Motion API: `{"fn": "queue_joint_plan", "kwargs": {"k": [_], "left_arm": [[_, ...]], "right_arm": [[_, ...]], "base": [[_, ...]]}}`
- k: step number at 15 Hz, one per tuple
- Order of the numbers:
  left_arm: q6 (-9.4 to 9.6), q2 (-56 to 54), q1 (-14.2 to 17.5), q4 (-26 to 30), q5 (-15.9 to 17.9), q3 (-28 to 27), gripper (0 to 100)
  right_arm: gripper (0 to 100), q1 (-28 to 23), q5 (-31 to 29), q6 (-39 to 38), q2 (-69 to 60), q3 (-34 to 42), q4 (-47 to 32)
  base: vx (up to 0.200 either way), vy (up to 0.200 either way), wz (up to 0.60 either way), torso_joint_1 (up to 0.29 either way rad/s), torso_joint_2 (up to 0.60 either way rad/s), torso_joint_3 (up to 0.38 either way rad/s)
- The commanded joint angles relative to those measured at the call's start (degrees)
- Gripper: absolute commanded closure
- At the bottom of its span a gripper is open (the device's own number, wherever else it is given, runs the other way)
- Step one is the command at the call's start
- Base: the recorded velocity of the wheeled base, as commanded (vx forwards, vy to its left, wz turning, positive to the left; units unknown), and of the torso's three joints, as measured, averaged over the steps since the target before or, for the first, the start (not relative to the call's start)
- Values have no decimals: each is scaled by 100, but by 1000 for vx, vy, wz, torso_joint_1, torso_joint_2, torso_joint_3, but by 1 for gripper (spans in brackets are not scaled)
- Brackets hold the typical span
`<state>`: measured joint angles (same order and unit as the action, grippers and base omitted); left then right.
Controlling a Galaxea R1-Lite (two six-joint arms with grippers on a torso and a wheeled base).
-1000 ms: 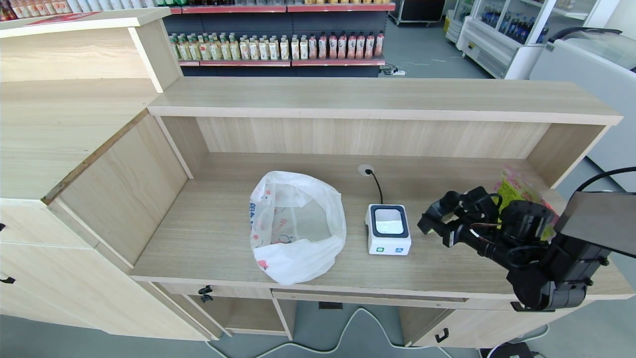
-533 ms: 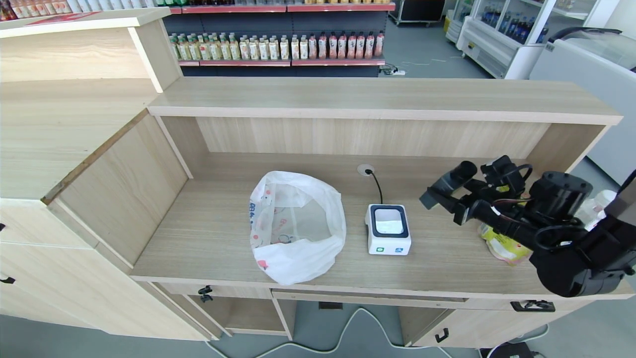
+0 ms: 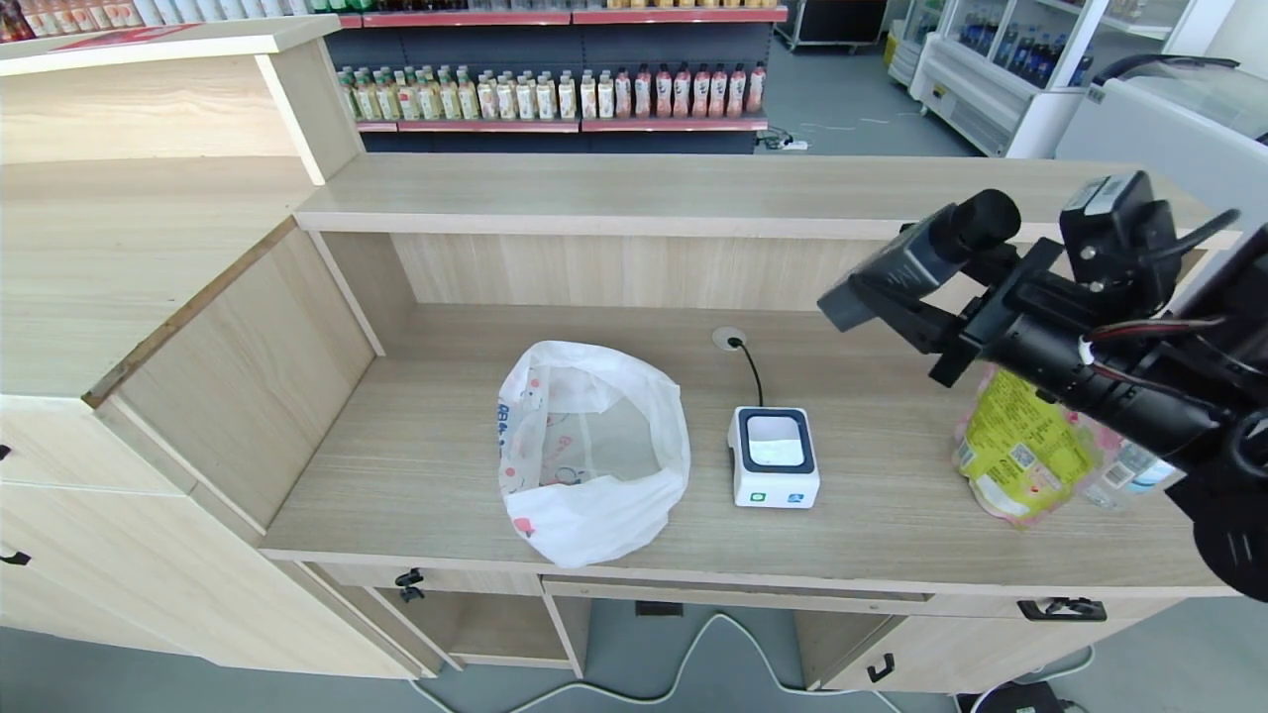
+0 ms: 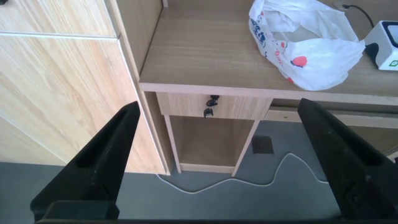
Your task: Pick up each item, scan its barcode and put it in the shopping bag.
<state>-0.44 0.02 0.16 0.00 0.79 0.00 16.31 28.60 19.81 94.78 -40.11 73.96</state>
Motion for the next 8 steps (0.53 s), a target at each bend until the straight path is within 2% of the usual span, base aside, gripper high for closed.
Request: {"fn": "queue_joint_plan", "kwargs": {"k": [1,5,8], "left_arm": [[0,-2,2,0,0,0,0],[0,-2,2,0,0,0,0],[0,-2,2,0,0,0,0]], "right_arm": [[100,487,392,533,-751,179,-57],[100,689,2044,1921,-707,267,-66],[100,927,2334,2132,-689,161,-57]], "base": [[0,0,0,0,0,0],[0,0,0,0,0,0],[0,0,0,0,0,0]]}}
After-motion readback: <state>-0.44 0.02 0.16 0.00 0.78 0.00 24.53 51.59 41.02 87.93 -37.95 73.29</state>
